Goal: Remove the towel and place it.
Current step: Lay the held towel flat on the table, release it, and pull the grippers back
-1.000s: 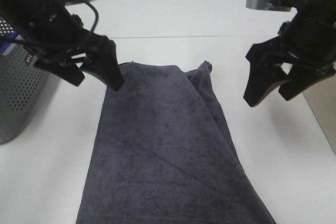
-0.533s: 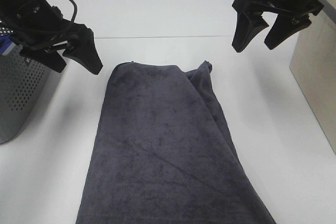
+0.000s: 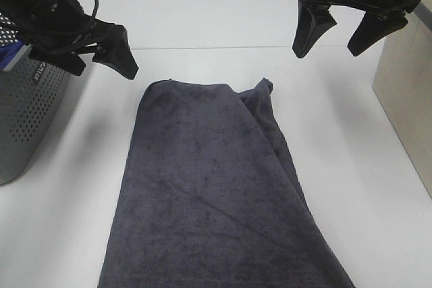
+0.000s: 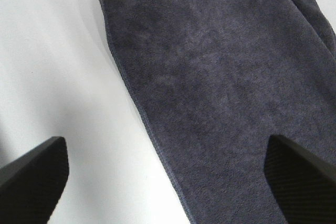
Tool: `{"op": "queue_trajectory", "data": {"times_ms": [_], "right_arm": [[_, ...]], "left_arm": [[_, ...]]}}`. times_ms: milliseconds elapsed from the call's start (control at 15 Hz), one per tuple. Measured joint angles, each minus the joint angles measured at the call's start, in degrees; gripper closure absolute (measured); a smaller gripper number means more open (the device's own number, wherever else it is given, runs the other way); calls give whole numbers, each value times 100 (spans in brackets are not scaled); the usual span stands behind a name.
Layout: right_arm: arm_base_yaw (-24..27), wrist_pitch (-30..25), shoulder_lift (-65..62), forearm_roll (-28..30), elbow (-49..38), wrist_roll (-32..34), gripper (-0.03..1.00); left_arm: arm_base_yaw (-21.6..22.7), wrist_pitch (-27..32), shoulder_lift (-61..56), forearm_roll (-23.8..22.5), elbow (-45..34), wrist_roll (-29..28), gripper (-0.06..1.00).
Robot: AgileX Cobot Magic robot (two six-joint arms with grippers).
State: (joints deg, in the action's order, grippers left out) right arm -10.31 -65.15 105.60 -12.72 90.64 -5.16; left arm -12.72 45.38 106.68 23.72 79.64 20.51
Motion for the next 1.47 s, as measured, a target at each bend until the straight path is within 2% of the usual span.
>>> {"op": "queue_trajectory", "data": {"times_ms": [200, 333, 533, 733, 1067, 1200, 1333, 1467], "right_arm": [[493, 63, 470, -607, 0, -407, 7], [596, 275, 722, -963, 0, -779, 7], [596, 315, 1255, -1089, 435, -997, 7], [596, 149, 1971, -968, 1369, -1003, 7], [596, -395, 3266, -928, 3048, -1003, 7], [596, -424, 3524, -1123, 3277, -1031, 7], [596, -441, 3707, -1283, 3317, -1186, 7], [596, -441, 3827, -1352, 3323, -1283, 7]], "left_arm": [[0, 292, 665, 0, 647, 0, -1], [0, 510, 1180, 63, 1324, 0, -1], [0, 905, 1977, 372, 2412, 34, -1], [11, 1249, 2676, 401, 3191, 34, -1], [17, 1197, 3191, 17, 3398, 17, -1], [80, 1003, 3277, 17, 3409, -34, -1], [292, 951, 3380, 286, 3421, -34, -1], [516, 928, 3489, 785, 3421, 143, -1]]}}
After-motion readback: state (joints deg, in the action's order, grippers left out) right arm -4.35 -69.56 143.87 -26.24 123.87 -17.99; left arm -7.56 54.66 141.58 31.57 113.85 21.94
